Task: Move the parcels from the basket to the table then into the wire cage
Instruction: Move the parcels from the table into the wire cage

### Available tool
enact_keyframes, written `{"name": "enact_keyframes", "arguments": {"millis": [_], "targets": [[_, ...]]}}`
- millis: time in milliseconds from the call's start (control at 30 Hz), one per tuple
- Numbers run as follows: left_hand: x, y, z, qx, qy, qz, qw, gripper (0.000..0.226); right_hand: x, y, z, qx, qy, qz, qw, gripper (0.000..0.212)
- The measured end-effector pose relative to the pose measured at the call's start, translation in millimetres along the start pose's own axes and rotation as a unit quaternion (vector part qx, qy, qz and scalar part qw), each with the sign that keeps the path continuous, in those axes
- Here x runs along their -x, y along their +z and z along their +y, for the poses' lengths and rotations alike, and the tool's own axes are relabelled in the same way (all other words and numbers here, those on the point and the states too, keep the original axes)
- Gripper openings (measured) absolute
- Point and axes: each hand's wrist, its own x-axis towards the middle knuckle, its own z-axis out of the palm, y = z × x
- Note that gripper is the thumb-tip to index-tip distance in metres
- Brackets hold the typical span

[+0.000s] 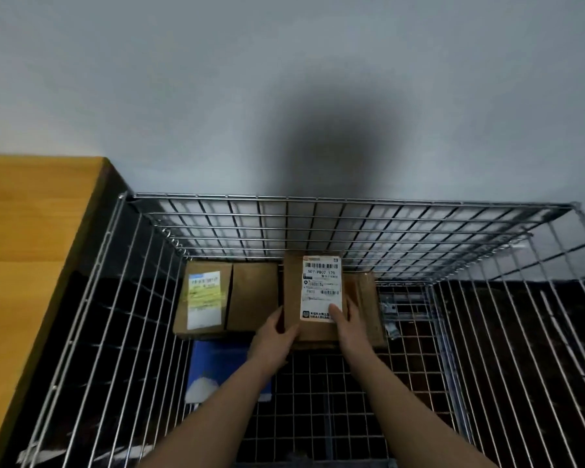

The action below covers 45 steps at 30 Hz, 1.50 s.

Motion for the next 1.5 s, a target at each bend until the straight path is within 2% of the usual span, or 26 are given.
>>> {"name": "enact_keyframes", "arguments": {"millis": [233,500,667,833,1100,1233,1400,1500], "targets": [[-67,17,-36,0.012,-0.006,0.018,1.000,0.056,-67,13,46,0.003,0.022,-0.004,1.000,0.053],[-93,27,-54,0.038,-0.011,0.044,0.998,0.057,-99,21,59,0.023,0.016,-0.004,1.000,0.050],[-98,36,-57,-0.037,-0.024,0.088,0.995,0.057,-102,23,64,0.055,0.005,-0.005,0.998,0.050],[-95,34,-53,-0.182,-0.006,0.104,0.978,0.052,-108,30,69,0.070,0.008,-0.008,0.998,0.056],[-104,22,-37,-0.249,-0.051,0.070,0.965,0.046,-117,34,59,0.162,0.064,0.010,0.985,0.064],[-90,9,-26,-0.243,-0.055,0.058,0.967,0.043,-104,20,46,0.258,0.091,0.011,0.962,0.075],[-51,-25,5,-0.210,-0.034,0.071,0.974,0.030,-60,10,6,0.330,0.018,0.080,0.940,0.054],[-15,-49,38,-0.213,-0.010,0.079,0.974,0.028,-25,15,-35,0.360,-0.015,0.076,0.930,0.042]]}}
